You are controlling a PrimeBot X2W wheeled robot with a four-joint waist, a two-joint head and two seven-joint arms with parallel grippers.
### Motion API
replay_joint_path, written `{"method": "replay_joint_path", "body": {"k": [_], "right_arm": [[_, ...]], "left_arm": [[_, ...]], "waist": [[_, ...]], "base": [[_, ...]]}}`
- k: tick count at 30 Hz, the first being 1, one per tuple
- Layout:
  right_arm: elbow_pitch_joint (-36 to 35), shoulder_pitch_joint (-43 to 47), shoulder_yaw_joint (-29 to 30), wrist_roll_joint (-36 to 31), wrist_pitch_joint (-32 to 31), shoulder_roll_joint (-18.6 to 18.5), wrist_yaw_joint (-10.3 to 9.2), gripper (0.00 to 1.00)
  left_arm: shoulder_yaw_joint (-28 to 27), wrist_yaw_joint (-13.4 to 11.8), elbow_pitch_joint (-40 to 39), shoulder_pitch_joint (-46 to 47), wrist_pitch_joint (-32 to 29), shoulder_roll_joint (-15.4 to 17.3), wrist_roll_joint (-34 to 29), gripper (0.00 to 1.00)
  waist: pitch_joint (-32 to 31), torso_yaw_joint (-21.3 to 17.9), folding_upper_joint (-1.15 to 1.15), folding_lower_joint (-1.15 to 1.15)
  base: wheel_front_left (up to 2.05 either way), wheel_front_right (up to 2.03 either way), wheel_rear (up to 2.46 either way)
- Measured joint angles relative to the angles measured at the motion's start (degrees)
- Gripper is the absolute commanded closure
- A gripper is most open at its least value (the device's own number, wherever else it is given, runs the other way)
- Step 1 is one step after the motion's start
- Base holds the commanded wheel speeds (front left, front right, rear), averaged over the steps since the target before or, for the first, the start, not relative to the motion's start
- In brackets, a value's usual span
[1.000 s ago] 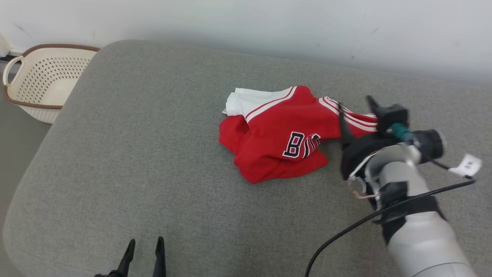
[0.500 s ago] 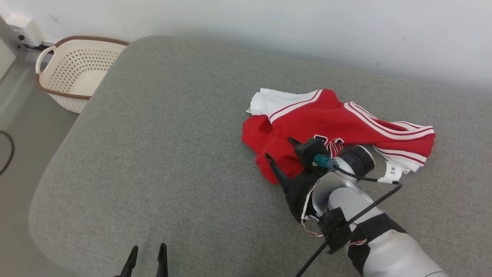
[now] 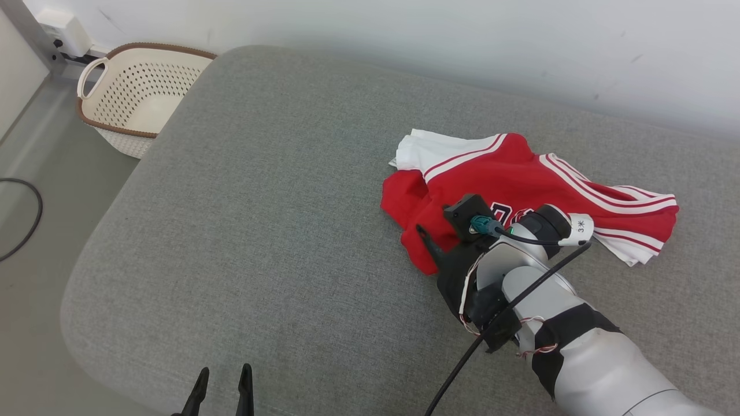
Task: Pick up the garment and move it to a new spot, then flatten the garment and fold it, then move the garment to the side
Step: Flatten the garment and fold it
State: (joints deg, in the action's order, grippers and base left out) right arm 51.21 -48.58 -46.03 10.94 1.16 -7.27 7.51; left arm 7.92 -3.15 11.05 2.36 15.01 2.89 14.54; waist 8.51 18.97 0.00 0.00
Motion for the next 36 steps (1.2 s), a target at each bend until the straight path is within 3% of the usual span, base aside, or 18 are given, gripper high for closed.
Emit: {"method": "replay_joint_path", "body": {"k": [4, 12, 26, 36], "right_arm": [[1.0, -0.1, 0.7, -0.3, -0.5, 0.0, 0.00, 0.10], [3.4, -2.8, 7.0, -2.9, 1.2, -0.3, 0.00, 0.03], [7.6, -6.3, 15.4, -10.9, 0.7, 1.0, 0.00, 0.04], [7.2, -3.6, 16.6, -12.3, 0.7, 1.9, 0.00, 0.06]], "left_arm": [[0.1, 0.0, 0.0, 0.1, 0.0, 0.0, 0.2, 0.00], [0.9, -0.1, -0.2, 0.5, 0.0, 0.0, 0.9, 0.00], [1.7, -0.7, -0.4, 1.4, 0.0, 0.0, 2.2, 0.00], [1.4, -0.9, -0.9, 1.5, 0.0, 0.0, 2.6, 0.00]], "waist": [[0.2, 0.2, 0.00, 0.00], [1.1, 1.3, 0.00, 0.00], [3.7, 5.4, 0.00, 0.00], [4.1, 2.6, 0.00, 0.01]], "base": [[0.00, 0.00, 0.00], [0.00, 0.00, 0.00], [0.00, 0.00, 0.00], [0.00, 0.00, 0.00]]}}
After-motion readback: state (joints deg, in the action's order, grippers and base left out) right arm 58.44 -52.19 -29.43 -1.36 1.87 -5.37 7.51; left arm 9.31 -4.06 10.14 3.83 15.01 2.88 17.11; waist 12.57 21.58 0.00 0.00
